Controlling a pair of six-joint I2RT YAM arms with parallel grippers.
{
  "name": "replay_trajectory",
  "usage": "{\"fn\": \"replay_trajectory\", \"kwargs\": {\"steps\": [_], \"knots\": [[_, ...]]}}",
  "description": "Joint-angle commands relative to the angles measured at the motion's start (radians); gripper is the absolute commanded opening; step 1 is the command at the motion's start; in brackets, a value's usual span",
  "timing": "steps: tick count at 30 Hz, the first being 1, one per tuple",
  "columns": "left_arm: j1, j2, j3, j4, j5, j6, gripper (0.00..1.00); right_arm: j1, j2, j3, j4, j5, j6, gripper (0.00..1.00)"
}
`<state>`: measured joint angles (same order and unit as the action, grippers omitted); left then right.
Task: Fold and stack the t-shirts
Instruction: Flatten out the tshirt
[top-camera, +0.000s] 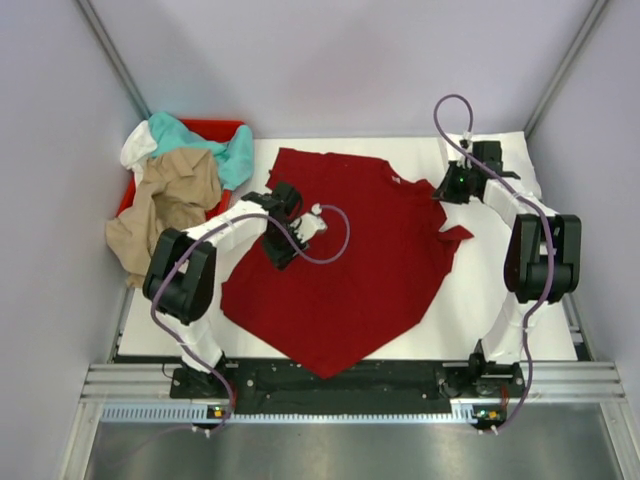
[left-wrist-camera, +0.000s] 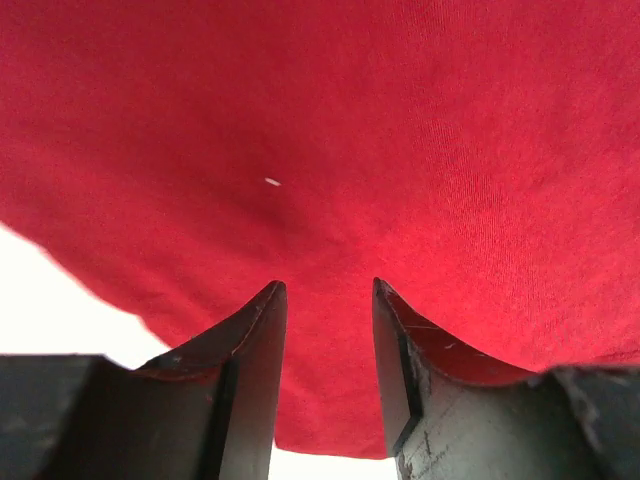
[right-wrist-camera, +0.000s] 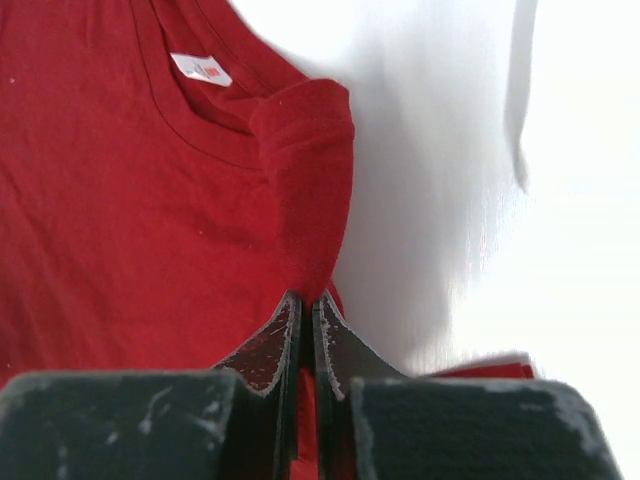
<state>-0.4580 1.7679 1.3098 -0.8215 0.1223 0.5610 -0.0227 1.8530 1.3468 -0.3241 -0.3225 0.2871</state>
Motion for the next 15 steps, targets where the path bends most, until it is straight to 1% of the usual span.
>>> {"fn": "replay_trajectory", "kwargs": {"steps": [1, 3, 5, 7, 9, 10, 12, 15], "knots": [[0.005, 0.036, -0.083, 0.013, -0.013, -0.026, 0.44, -0.002, -0.067, -0.029, -0.003, 0.01, -0.006, 0.0], [0.007, 0.068, -0.081, 0.057, -0.065, -0.023, 0.43, 0.001, -0.089, -0.047, -0.013, 0.014, 0.001, 0.0], [0.012, 0.125, -0.058, 0.097, -0.151, -0.015, 0.43, 0.01, -0.121, -0.081, -0.029, 0.025, 0.003, 0.0], [0.024, 0.2, 0.004, 0.111, -0.229, -0.006, 0.42, 0.017, -0.168, -0.13, -0.039, 0.03, 0.003, 0.0], [0.048, 0.289, 0.095, 0.117, -0.318, 0.004, 0.41, 0.053, -0.225, -0.178, -0.049, 0.017, 0.009, 0.0], [0.068, 0.336, 0.185, 0.076, -0.287, 0.008, 0.41, 0.061, -0.253, -0.198, -0.056, 0.005, 0.012, 0.0], [0.1, 0.421, 0.332, 0.07, -0.353, -0.004, 0.39, 0.081, -0.322, -0.242, -0.075, -0.015, 0.029, 0.0], [0.131, 0.539, 0.59, 0.067, -0.453, 0.02, 0.4, 0.128, -0.428, -0.314, -0.079, -0.064, 0.081, 0.0]]}}
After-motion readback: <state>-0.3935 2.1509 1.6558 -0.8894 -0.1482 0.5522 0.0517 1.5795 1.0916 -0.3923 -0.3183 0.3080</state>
